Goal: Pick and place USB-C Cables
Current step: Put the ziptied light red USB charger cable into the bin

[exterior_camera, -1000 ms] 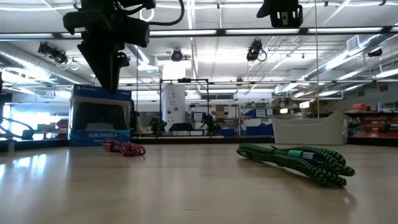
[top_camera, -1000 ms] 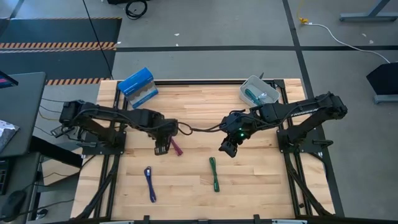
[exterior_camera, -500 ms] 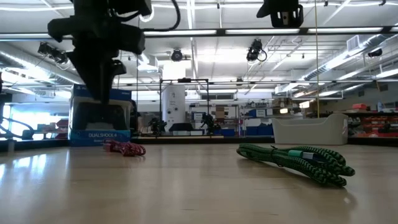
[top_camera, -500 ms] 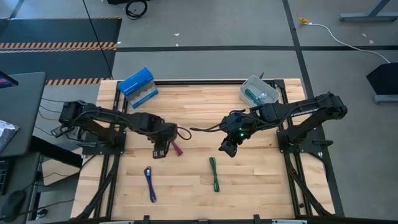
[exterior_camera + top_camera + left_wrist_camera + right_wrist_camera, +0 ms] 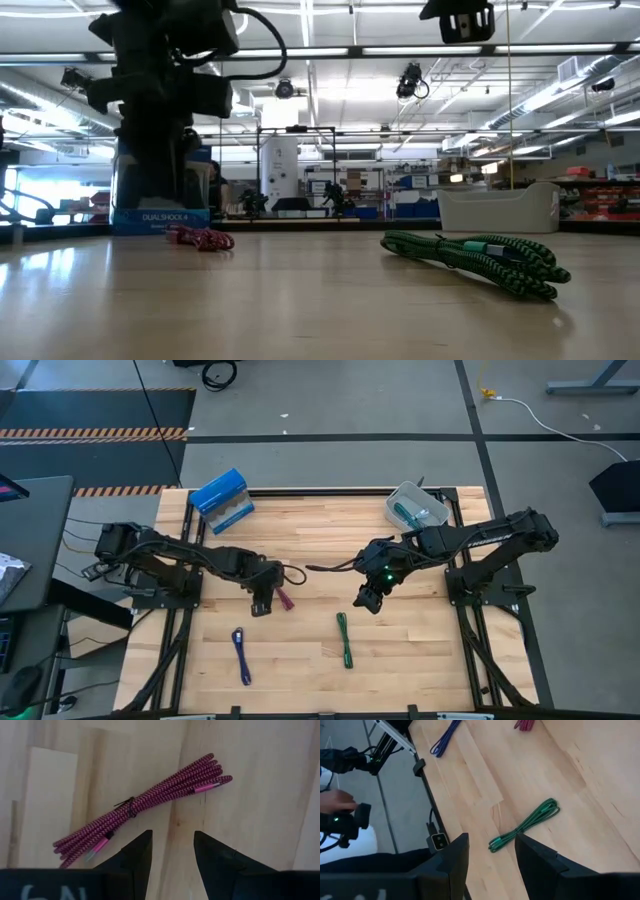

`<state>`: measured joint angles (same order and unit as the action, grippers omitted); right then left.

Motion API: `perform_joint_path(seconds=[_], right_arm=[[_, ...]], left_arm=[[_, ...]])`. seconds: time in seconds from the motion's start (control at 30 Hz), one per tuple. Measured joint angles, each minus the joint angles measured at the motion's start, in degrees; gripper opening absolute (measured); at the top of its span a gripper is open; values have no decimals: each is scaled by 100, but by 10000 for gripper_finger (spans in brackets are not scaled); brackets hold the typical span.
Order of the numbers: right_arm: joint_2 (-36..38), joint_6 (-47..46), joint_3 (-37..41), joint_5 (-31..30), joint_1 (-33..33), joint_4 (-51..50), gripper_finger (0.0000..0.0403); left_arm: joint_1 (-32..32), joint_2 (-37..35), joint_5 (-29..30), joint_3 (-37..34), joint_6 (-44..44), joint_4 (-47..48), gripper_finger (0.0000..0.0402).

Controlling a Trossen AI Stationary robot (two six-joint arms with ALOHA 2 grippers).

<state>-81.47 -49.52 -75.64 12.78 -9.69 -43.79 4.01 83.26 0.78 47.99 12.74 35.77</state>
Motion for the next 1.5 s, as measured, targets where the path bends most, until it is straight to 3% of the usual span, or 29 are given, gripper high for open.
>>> perform_joint_path(seconds=[0.63,0.97,1.17,1.4,1.5], right_arm=[[0,-48,0,31,2,-2,166],[0,9,0,74,9,-2,166],[0,17,0,203,11,-3,166],[0,114,0,203,11,-2,166],[0,127,0,203,12,-4,166]], left_arm=[[-2,2,-65,-1030,630,-1263,153],[0,2,-76,-1097,821,-1345,150],[15,2,-125,-1097,920,-1301,111],[2,2,-208,-1097,912,-1320,21],[3,4,-212,-1057,944,-1305,7]])
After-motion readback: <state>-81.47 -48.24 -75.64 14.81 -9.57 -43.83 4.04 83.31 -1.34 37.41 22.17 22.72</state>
